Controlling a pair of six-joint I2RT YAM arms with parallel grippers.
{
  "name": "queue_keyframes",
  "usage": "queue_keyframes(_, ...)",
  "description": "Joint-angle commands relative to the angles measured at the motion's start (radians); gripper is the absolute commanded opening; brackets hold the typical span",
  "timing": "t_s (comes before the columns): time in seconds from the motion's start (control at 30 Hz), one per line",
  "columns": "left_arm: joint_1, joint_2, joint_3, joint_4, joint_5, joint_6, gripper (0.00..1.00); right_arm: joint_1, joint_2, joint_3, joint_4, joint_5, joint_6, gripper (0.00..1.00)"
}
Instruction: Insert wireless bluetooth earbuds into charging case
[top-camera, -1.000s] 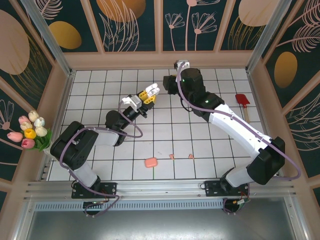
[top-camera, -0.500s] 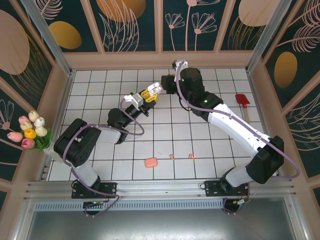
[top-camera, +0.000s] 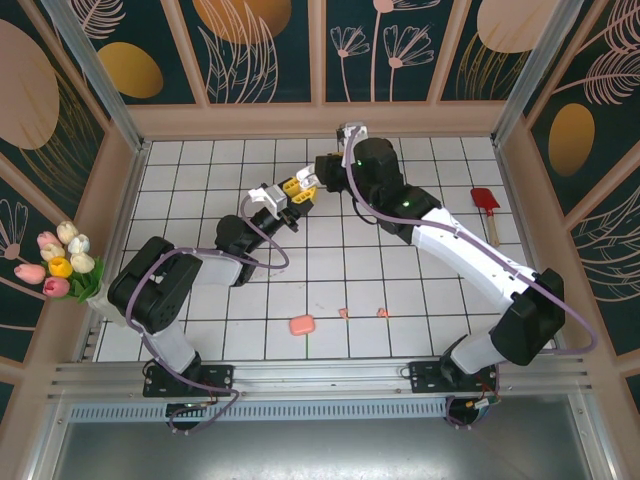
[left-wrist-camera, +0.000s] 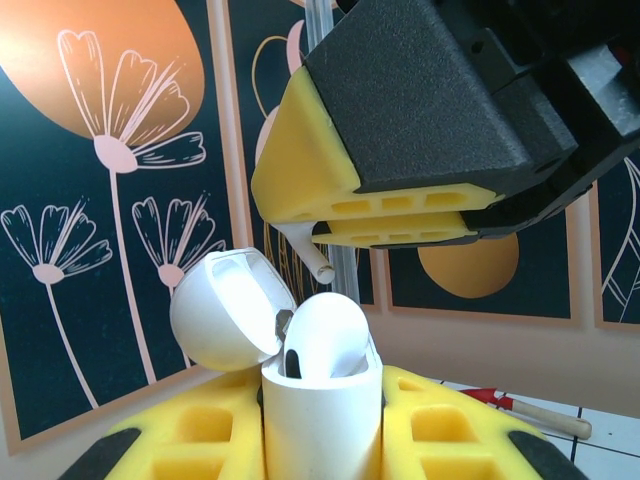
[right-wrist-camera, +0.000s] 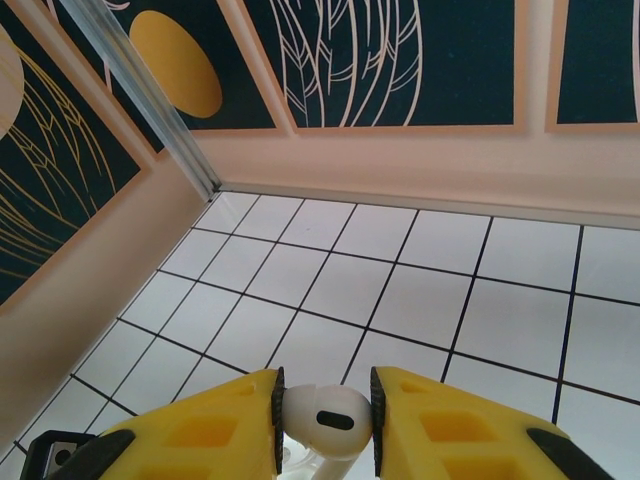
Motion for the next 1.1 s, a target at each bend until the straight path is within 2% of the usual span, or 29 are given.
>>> queue_keyframes(0.0,-0.004,0.01,0.024,0.023,0.01,-0.021,0.0,0.008,0.012,0.023,0.039,-0.013,-0.011,0.29)
queue_keyframes(1.07,-0.005,0.012,0.029,0.021,0.004,-0.016,0.0,0.017,-0.002,-0.031,0.028,-0.016,0.0,0.29)
